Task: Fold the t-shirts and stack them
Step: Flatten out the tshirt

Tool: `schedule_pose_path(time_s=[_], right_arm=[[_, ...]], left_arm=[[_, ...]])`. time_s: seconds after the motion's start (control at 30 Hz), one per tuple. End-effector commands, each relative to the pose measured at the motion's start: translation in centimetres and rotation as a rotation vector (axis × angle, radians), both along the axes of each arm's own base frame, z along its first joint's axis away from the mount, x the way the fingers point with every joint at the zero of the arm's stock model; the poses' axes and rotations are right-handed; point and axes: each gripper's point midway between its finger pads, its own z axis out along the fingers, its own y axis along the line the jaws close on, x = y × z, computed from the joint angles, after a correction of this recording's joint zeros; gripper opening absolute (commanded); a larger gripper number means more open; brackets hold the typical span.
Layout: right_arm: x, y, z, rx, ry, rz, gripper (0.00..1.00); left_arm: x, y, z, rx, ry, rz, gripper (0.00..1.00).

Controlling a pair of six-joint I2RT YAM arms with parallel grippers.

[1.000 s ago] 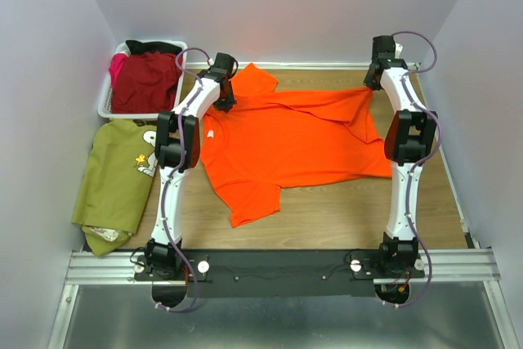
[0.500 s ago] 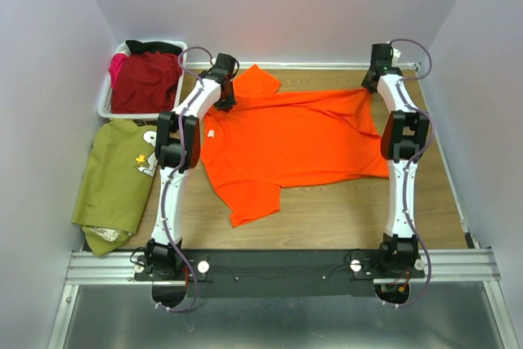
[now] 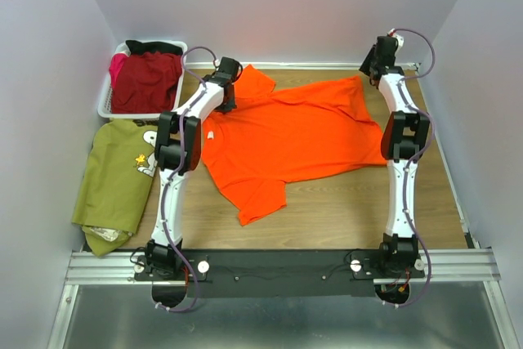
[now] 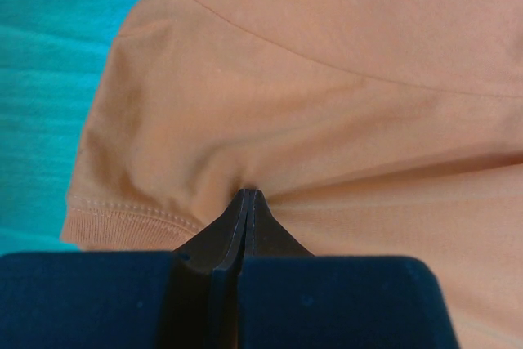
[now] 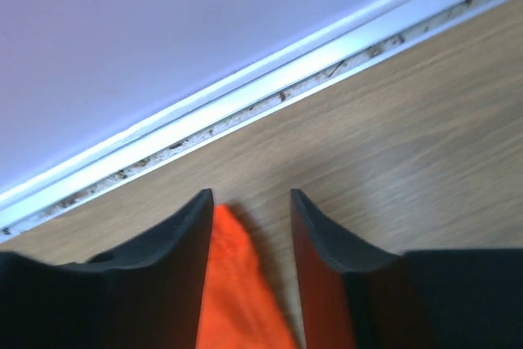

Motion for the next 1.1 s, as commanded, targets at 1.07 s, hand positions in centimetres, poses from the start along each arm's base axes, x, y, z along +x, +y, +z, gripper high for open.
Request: schedule_pose_path(time_s=[1.07], right_arm=[[-36.7,1.1,-4.8,0.131,0.759,-0.215,0.55]], left_arm=[[-20.4,-6.4,2.2,-0.088,0.149,-0.242,0.13]])
